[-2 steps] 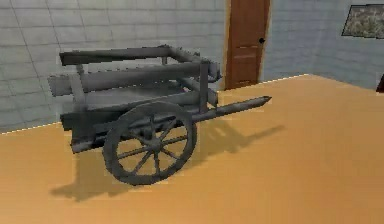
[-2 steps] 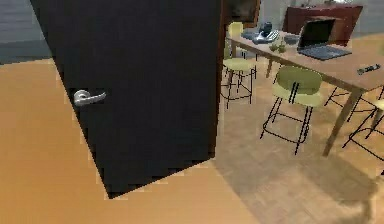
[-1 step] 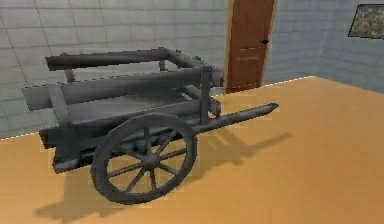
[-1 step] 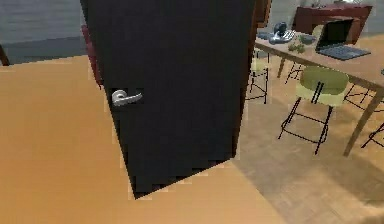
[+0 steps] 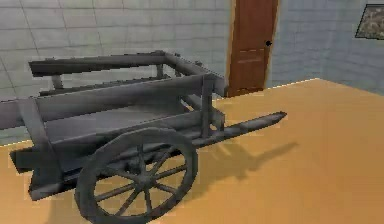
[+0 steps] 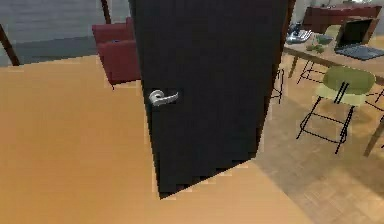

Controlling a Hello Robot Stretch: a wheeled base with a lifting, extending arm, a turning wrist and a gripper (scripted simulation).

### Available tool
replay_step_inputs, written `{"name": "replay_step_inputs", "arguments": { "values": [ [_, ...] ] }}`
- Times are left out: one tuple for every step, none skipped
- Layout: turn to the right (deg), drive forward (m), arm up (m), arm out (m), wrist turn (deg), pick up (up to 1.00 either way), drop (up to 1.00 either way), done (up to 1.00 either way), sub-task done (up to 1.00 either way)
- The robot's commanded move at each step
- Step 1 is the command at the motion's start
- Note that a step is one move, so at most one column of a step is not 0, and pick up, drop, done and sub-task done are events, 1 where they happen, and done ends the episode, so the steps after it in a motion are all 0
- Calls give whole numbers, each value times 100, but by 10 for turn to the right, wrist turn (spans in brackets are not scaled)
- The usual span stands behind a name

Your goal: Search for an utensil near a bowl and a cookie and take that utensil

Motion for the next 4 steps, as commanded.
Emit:
{"name": "replay_step_inputs", "arguments": {
  "values": [
    [450,0,0,0,0,0,0,0,0],
    [0,65,0,0,0,0,0,0,0],
    [180,0,0,0,0,0,0,0,0],
    [0,100,0,0,0,0,0,0,0]
  ]
}}
